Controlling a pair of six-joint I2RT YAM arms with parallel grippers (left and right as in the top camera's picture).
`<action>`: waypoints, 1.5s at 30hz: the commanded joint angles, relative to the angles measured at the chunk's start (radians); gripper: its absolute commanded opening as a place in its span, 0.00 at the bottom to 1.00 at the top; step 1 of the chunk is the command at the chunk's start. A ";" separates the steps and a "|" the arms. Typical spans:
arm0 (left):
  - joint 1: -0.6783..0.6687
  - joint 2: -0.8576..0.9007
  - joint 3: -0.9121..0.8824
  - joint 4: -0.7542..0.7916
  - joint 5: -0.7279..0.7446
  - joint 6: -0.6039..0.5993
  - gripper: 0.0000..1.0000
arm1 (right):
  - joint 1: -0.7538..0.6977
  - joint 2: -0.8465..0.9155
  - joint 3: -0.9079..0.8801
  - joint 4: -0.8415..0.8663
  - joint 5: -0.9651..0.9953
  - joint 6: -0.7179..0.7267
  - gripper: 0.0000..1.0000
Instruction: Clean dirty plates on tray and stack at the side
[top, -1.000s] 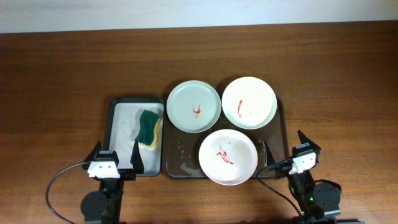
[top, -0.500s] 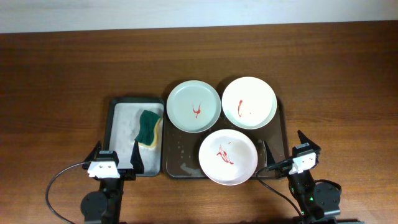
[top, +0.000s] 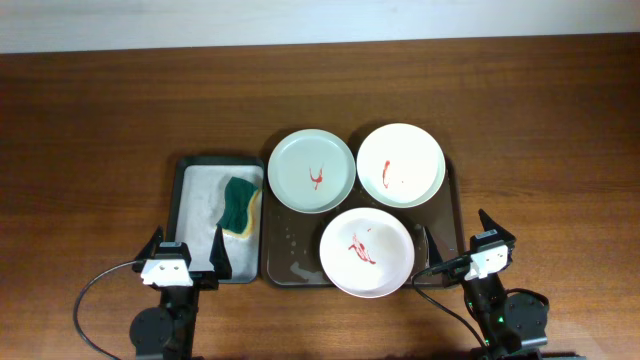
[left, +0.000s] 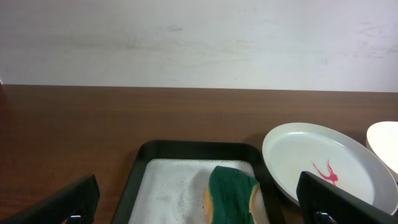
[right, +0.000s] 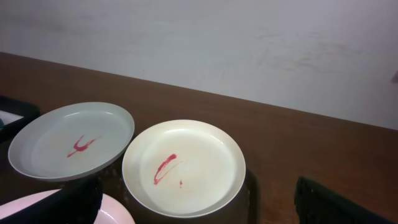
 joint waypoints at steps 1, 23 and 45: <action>-0.001 -0.004 -0.006 -0.001 0.001 0.023 0.99 | 0.007 -0.005 -0.005 -0.005 -0.013 0.000 0.99; 0.000 0.291 0.301 -0.295 0.069 0.004 0.99 | 0.007 0.175 0.170 -0.154 -0.083 0.253 0.99; -0.129 1.565 1.057 -0.607 0.046 0.008 0.89 | 0.007 1.142 0.912 -0.693 -0.241 0.222 0.99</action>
